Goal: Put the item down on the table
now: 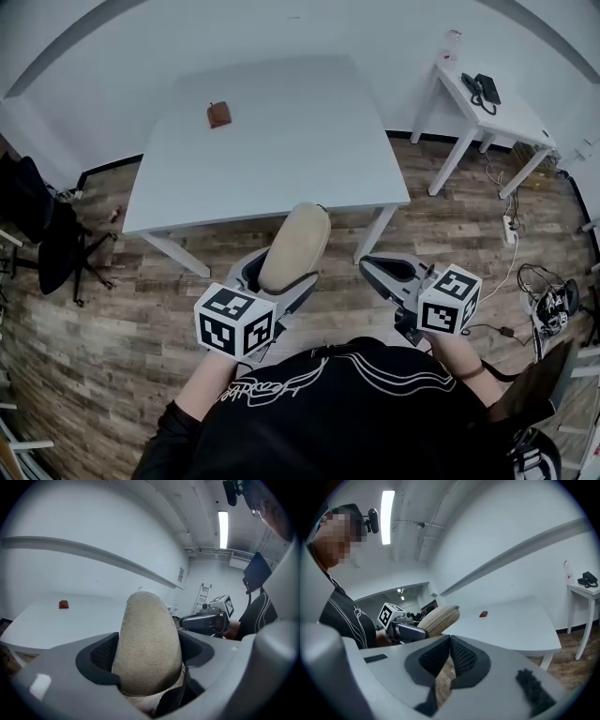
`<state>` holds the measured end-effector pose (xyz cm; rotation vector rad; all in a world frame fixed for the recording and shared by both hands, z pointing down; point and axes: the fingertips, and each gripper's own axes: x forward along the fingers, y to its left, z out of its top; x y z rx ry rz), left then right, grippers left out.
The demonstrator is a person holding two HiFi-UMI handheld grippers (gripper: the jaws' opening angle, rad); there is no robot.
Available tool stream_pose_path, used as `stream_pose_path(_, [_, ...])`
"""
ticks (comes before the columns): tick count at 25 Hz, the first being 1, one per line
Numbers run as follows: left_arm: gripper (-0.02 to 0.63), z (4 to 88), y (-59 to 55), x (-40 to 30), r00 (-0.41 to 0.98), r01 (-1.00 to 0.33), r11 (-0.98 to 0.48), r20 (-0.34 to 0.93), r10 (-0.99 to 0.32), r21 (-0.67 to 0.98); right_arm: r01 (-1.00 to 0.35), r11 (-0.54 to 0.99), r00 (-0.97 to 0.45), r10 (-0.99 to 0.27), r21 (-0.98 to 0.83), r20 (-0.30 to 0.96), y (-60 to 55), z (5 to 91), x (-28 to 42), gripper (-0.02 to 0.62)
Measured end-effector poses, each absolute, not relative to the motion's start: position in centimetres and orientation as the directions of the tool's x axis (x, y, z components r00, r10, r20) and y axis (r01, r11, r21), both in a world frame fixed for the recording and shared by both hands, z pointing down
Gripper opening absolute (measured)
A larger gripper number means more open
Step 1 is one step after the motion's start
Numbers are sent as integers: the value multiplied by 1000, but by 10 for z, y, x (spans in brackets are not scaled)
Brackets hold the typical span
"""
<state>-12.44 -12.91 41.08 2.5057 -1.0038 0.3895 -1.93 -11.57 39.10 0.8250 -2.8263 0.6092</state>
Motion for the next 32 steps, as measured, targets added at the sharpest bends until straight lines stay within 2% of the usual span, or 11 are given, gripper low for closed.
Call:
stream_pose_path(13, [390,445,-236,-118,658,-749,-589,455,-601,305,-501,758,-865,-426,-417,265,-226,430,-14,8])
stream_pose_path(27, [390,509,-429,-94,577,-806,-526,560,-594,272,-512,715,-858,-397,-476,327,-399,471,23,8])
stream_pose_path(32, [390,547,-479,-94,512,-835,-510,628,-586,204,-516,699,-854,-380,-495,354,-433,482,33,8])
